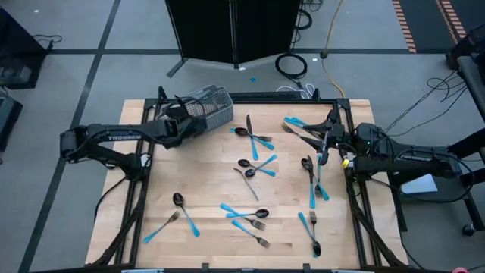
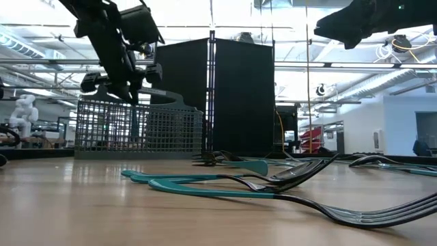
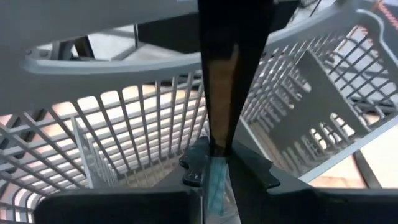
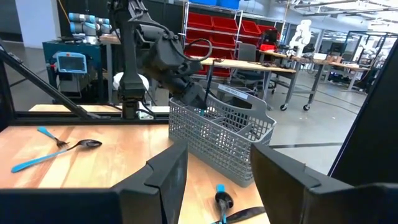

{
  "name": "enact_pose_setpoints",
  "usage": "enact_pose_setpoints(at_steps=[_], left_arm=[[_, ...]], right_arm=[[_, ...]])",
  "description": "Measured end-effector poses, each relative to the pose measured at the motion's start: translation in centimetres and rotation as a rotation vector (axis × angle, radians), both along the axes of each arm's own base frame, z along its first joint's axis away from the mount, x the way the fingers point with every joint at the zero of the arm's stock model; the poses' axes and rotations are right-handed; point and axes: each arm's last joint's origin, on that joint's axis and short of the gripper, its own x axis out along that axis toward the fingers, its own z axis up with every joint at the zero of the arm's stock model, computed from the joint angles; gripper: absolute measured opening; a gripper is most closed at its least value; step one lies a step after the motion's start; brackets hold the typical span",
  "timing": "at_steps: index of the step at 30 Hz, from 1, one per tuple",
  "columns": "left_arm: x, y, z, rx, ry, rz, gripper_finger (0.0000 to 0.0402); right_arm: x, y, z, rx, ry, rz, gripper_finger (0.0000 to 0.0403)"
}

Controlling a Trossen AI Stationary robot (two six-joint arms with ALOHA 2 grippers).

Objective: Sort silverware
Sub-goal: Put the blue knife into the silverware rack

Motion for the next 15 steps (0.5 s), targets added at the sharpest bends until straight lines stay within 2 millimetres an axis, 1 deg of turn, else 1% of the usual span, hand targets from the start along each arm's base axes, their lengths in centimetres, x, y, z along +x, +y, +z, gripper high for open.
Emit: enact_pose_setpoints(at_steps=[5, 9, 15], left_arm=[[-0.4, 0.4, 0.1, -0.039, -0.014, 0.004, 0.0053], [-0.9, 0.6, 0.5, -0.075, 0.001, -0.038, 0.0054], [-1.7, 0.4, 1.2, -0.076, 0.015, -0.077, 0.0055]], right_arm=[[0.0, 0.0, 0.0, 0.000, 0.004, 0.000, 0.0169], [0.0, 0.0, 0.0, 0.000, 0.004, 0.000, 0.0169], [0.0, 0.0, 0.0, 0.000, 0.004, 0.000, 0.0169]])
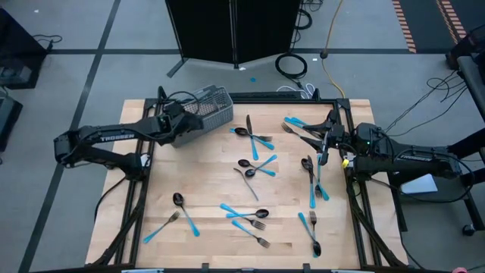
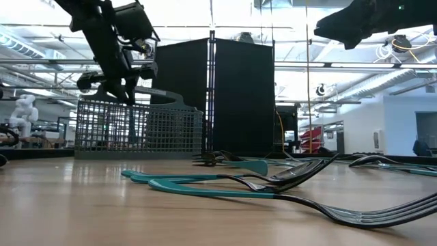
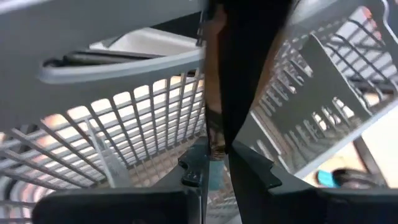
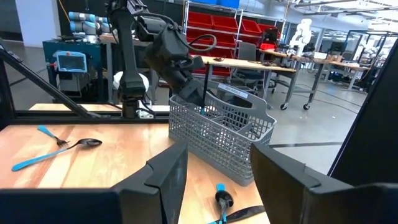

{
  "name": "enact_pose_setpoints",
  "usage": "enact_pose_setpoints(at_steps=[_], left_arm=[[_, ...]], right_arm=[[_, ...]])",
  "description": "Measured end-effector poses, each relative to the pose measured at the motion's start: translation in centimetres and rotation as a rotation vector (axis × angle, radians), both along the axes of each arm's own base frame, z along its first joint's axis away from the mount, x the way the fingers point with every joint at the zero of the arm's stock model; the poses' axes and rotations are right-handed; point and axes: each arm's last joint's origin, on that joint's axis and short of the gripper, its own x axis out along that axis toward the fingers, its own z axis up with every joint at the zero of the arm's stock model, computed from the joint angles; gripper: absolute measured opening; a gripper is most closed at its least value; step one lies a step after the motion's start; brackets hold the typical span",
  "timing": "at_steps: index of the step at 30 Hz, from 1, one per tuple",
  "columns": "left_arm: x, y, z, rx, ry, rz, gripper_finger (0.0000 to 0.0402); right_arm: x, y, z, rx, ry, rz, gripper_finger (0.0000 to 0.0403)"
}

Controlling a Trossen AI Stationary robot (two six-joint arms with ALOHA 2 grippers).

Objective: Sort silverware
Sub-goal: Put the blue knife into the silverware rack

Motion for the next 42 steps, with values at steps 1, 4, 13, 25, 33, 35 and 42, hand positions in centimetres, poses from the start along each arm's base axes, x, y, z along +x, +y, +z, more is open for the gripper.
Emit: enact_pose_setpoints(at_steps=[1, 4, 13, 25, 33, 35, 42], left_arm=[[-0.2, -0.1, 0.0, -0.004, 0.010, -0.001, 0.0055], [-0.6, -0.3, 0.0, -0.026, 0.044, -0.004, 0.0055], [-1.2, 0.1, -0.4, -0.157, 0.053, -0.049, 0.0055], [-1.6, 1.2, 1.4, -0.189, 0.090, -0.071, 0.0055], [-1.3, 1.0, 4.2, -0.192, 0.086, -0.219, 0.0055], [-0.8, 0.5, 5.3, -0.152, 0.056, -0.279, 0.0055], [2.0, -2.5, 7.4, 0.050, -0.091, -0.555, 0.0055]], right_arm=[[0.0, 0.0, 0.0, 0.000, 0.000, 0.000, 0.0169], [0.0, 0.0, 0.0, 0.000, 0.000, 0.000, 0.0169], [0.0, 0.0, 0.0, 0.000, -0.001, 0.000, 0.0169], [0.0, 0.0, 0.0, -0.004, 0.000, 0.000, 0.0169], [0.0, 0.0, 0.0, -0.004, 0.000, 0.001, 0.0169], [0.0, 0.0, 0.0, -0.004, 0.000, 0.000, 0.0169], [0.0, 0.0, 0.0, -0.010, 0.003, 0.000, 0.0169]])
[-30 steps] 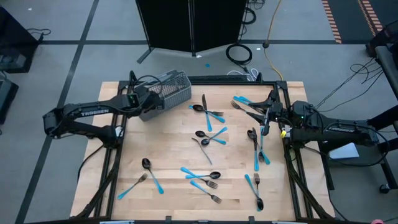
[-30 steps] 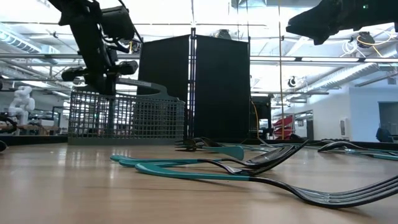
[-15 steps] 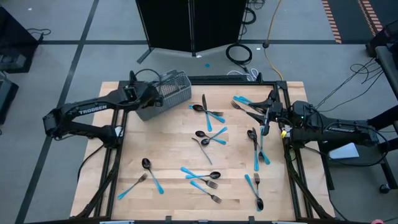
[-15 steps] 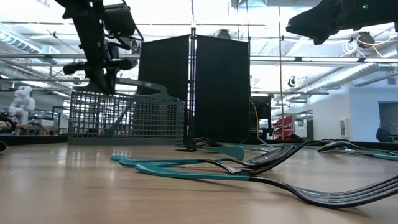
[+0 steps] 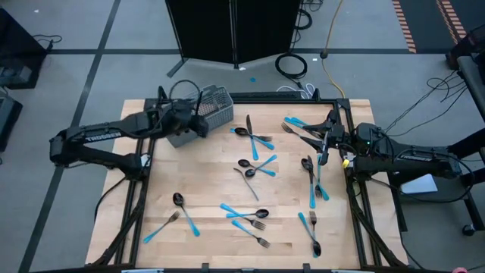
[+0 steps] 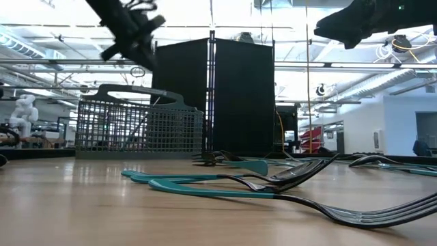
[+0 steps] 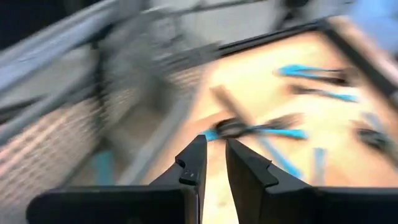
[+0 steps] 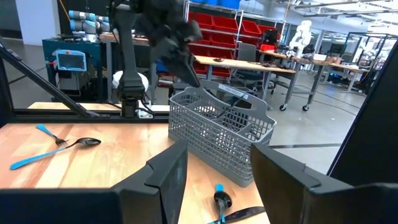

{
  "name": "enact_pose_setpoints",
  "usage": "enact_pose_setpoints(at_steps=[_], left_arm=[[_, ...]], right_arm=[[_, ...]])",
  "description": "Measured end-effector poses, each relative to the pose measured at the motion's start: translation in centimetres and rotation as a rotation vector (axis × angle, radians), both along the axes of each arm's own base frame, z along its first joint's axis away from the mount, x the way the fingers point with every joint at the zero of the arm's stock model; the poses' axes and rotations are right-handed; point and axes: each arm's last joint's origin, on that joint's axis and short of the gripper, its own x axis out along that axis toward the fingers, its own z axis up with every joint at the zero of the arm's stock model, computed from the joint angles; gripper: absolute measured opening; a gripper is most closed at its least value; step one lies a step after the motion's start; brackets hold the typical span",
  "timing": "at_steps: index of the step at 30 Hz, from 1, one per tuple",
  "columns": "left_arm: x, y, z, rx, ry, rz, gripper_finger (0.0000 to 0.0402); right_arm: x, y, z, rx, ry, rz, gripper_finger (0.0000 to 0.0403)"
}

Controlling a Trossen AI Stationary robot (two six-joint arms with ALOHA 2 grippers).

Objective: Sort silverware
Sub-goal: Put the blue knife into the silverware rack

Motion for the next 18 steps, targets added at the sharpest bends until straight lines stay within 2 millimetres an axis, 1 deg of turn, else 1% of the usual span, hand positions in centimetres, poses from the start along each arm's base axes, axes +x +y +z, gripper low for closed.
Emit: enact_pose_setpoints(at_steps=[3, 7, 10, 13, 15, 18], left_arm=[[1.9, -1.6, -0.3, 0.068, -0.094, -0.111, 0.0055], [4.8, -3.2, -2.1, 0.117, -0.170, -0.196, 0.0055], [7.3, -4.0, -4.2, 0.118, -0.197, -0.231, 0.0055], [9.8, -4.6, -6.8, 0.097, -0.196, -0.285, 0.0055], [11.0, -4.7, -8.3, 0.082, -0.198, -0.327, 0.0055], [12.6, -4.3, -10.2, 0.126, -0.090, -0.436, 0.0055]], right_arm=[[0.1, 0.0, -0.1, 0.005, 0.005, 0.000, 0.0169], [0.5, -0.1, -0.3, 0.020, 0.024, -0.001, 0.0169], [0.9, -0.2, -0.6, 0.025, 0.047, -0.019, 0.0169], [1.3, -0.5, -1.0, 0.029, 0.080, -0.095, 0.0169], [1.6, -0.7, -1.3, 0.029, 0.108, -0.149, 0.0169], [2.1, -0.9, -1.9, 0.030, 0.150, -0.191, 0.0169]])
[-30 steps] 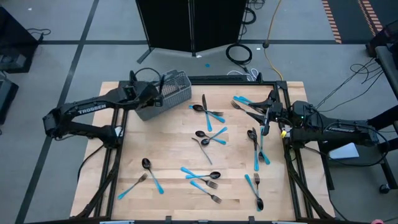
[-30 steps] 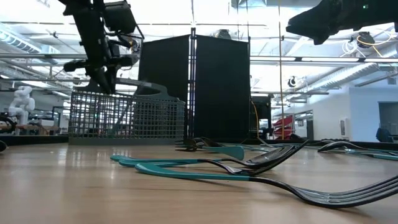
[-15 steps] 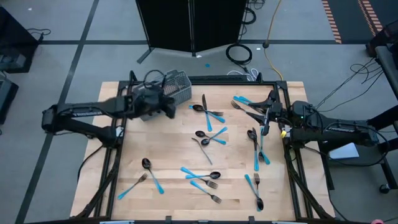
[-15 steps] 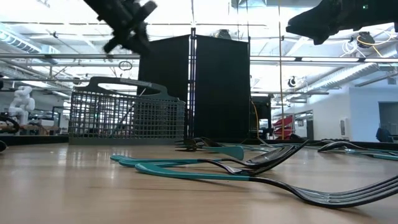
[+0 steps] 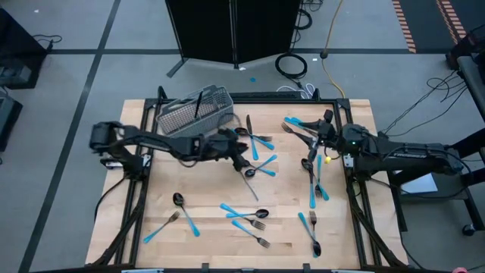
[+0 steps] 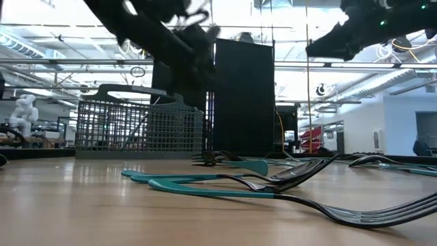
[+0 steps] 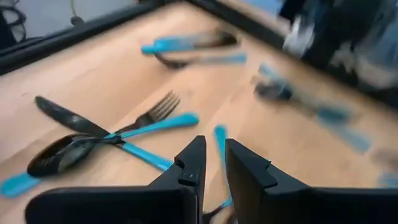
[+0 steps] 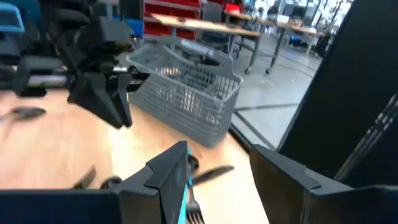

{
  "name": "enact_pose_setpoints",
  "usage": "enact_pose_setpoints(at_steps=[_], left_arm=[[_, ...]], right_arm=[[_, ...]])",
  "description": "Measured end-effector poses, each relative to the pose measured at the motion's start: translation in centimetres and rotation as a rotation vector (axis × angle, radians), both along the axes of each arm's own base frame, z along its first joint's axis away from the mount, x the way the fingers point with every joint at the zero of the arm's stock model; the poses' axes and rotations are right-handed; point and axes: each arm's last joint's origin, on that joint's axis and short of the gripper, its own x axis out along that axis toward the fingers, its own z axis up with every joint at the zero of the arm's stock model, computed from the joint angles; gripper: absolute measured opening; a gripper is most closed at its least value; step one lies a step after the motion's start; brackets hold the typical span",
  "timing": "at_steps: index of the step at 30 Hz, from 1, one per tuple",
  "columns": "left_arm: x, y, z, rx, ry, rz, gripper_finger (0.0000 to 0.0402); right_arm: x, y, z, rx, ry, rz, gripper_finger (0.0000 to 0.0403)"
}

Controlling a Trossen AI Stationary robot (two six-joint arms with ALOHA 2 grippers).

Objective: Sort silverware
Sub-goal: Put the blue knife into the silverware rack

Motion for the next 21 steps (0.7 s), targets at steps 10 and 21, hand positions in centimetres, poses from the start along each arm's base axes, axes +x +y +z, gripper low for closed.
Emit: enact_pose_setpoints(at_steps=[10, 21], left_arm=[[4.6, 0.9, -1.0, 0.168, 0.501, -0.111, 0.0055], [4.2, -1.1, -1.9, 0.234, 0.784, -0.316, 0.0107]], right_arm=[[0.6, -0.8, -0.8, 0.020, 0.053, -0.042, 0.0169], [-0.2, -1.1, -2.0, 0.152, 0.239, -0.099, 0.0169]])
